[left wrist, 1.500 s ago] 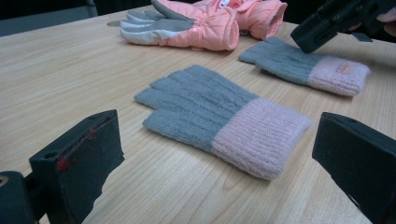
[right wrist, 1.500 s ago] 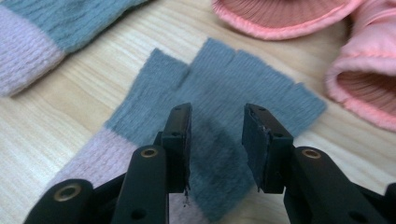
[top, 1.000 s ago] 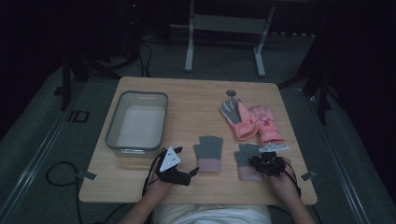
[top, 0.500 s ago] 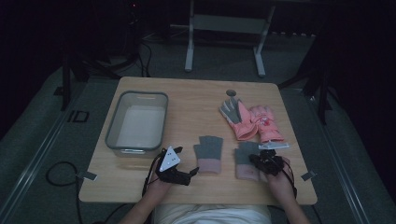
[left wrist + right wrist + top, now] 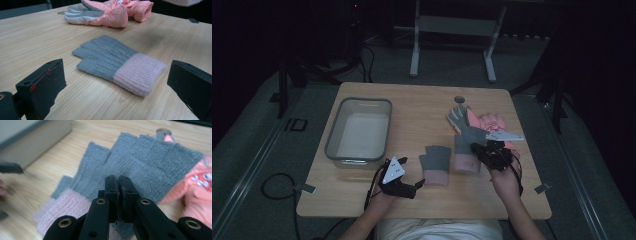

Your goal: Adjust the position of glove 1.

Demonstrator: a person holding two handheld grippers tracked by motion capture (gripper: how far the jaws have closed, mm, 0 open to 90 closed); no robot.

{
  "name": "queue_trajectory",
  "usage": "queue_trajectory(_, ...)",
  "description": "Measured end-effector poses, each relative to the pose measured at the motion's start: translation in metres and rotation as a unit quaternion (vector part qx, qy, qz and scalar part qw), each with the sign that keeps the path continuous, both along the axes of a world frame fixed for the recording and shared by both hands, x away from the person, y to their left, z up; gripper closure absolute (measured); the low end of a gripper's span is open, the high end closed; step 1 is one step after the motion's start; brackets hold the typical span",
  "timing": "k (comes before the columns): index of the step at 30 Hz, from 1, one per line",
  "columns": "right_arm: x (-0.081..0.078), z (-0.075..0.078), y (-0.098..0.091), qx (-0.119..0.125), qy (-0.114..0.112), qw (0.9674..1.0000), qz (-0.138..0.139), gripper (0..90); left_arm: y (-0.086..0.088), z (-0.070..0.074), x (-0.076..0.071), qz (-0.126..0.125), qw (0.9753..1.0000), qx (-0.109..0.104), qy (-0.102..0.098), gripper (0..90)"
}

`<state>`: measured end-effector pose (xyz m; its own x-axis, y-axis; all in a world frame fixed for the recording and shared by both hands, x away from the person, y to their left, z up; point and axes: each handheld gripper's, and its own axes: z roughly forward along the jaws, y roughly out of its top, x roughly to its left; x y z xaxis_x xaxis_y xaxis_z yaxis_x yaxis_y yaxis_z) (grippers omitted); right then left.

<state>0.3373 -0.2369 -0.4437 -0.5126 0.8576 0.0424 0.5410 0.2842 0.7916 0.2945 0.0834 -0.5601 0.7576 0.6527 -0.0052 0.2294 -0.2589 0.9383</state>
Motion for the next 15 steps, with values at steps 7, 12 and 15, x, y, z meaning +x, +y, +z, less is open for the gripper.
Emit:
queue_trajectory(7, 0.005, 0.003, 0.033, 0.014, -0.001, 0.9995, 0.028, 86.0, 0.000, 0.000, 0.000, 0.000, 1.0000, -0.002, 0.000, 1.2)
queue_trajectory(12, 0.008, -0.004, 0.054, 0.020, 0.008, 0.9988, 0.044, 86.0, 0.000, 0.000, 0.000, 0.000, 1.0000, -0.003, -0.001, 1.2)
queue_trajectory(15, 0.009, -0.014, 0.066, 0.019, 0.018, 0.9980, 0.057, 86.0, 0.000, 0.000, 0.000, 0.000, 1.0000, -0.002, -0.002, 1.1)
